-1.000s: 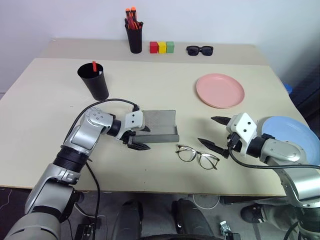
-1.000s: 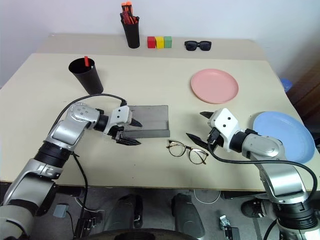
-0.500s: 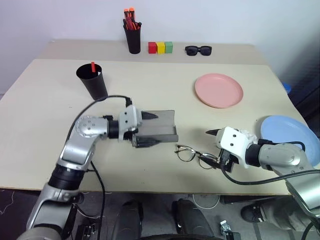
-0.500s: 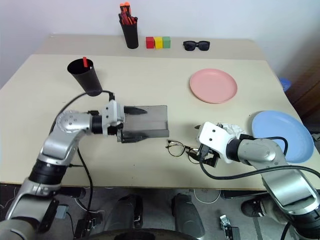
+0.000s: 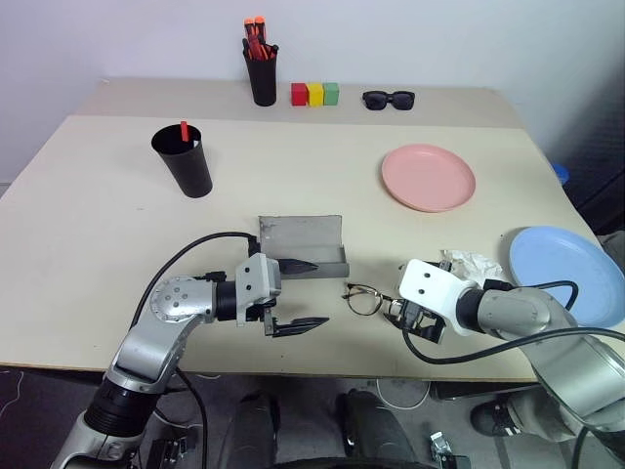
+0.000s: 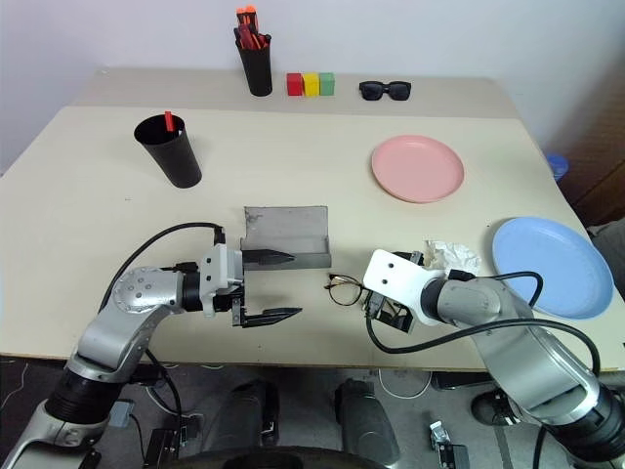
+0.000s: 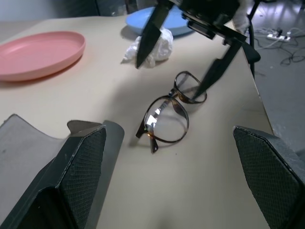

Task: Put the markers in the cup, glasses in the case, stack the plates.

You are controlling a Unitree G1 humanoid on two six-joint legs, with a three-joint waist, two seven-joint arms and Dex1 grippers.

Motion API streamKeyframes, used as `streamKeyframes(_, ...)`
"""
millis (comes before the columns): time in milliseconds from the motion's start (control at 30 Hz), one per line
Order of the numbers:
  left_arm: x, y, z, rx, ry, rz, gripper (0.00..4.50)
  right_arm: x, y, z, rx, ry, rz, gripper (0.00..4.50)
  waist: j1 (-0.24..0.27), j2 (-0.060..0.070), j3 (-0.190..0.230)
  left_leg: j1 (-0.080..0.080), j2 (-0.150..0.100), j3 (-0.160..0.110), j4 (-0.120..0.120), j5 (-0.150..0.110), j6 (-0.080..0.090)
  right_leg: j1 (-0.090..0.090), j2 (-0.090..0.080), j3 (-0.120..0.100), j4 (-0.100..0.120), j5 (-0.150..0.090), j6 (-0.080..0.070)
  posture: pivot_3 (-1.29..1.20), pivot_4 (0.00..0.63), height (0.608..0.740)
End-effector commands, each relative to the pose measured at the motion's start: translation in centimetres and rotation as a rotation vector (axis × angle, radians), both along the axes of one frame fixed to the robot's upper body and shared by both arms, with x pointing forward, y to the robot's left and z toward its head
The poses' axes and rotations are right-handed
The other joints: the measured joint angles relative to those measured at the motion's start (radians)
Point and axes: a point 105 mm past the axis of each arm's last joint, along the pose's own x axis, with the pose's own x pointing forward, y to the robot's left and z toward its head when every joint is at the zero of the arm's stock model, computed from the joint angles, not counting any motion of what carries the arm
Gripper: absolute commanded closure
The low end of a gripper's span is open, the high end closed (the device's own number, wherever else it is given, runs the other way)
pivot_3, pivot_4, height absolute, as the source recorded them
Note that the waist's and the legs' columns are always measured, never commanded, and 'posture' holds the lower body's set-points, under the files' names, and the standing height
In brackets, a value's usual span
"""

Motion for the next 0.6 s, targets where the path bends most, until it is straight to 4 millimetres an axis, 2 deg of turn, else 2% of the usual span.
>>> streamKeyframes(33, -0.2, 0.0, 0.9, -0.01, -0.044, -0.013, 0.16, 0.2, 0.3, 0.6, 0.012, -0.022, -0.015, 0.0, 0.001, 0.0, 0.0, 0.0, 0.0, 0.0, 0.0, 0.0, 0.0, 0.0, 0.0, 0.0, 0.0, 0.0, 0.0, 0.0, 0.15, 0.725)
streamKeyframes(200, 0.2, 0.3, 1.1, -0.001, -0.06, 0.005, 0.16, 0.3, 0.5, 0.0, 0.02, -0.007, -0.038, 0.0, 0.0, 0.0, 0.0, 0.0, 0.0, 0.0, 0.0, 0.0, 0.0, 0.0, 0.0, 0.0, 0.0, 0.0, 0.0, 0.0, 0.15, 0.725)
streamKeyframes(233, 0.3, 0.4, 1.2, 0.002, -0.062, 0.011, 0.13, 0.4, 0.5, -0.1, 0.017, -0.006, -0.043, 0.25, 0.0, 0.0, 0.0, 0.0, 0.0, 0.0, 0.0, 0.0, 0.0, 0.0, 0.0, 0.0, 0.0, 0.0, 0.0, 0.0, 0.15, 0.725)
streamKeyframes(300, 0.5, 0.6, 1.3, 0.009, -0.07, 0.022, 0.12, 0.3, 0.4, -0.3, 0.011, -0.001, -0.047, 0.81, 0.0, 0.0, 0.0, 0.0, 0.0, 0.0, 0.0, 0.0, 0.0, 0.0, 0.0, 0.0, 0.0, 0.0, 0.0, 0.0, 0.15, 0.725)
streamKeyframes(533, 1.0, 1.1, 1.3, 0.023, -0.079, 0.043, 0.12, 0.1, 0.6, -0.5, 0.003, 0.005, -0.035, 4.43, -0.001, 0.0, 0.0, 0.0, 0.0, 0.0, 0.0, 0.0, 0.0, 0.0, 0.0, 0.0, 0.0, 0.0, 0.0, 0.0, 0.15, 0.725)
streamKeyframes(600, 1.1, 1.2, 1.2, 0.024, -0.078, 0.046, 0.12, 0.1, 0.6, -0.6, 0.001, 0.005, -0.033, 4.48, -0.001, 0.0, 0.0, 0.0, 0.0, 0.0, 0.0, 0.0, 0.0, 0.0, 0.0, 0.0, 0.0, 0.0, 0.0, 0.0, 0.15, 0.725)
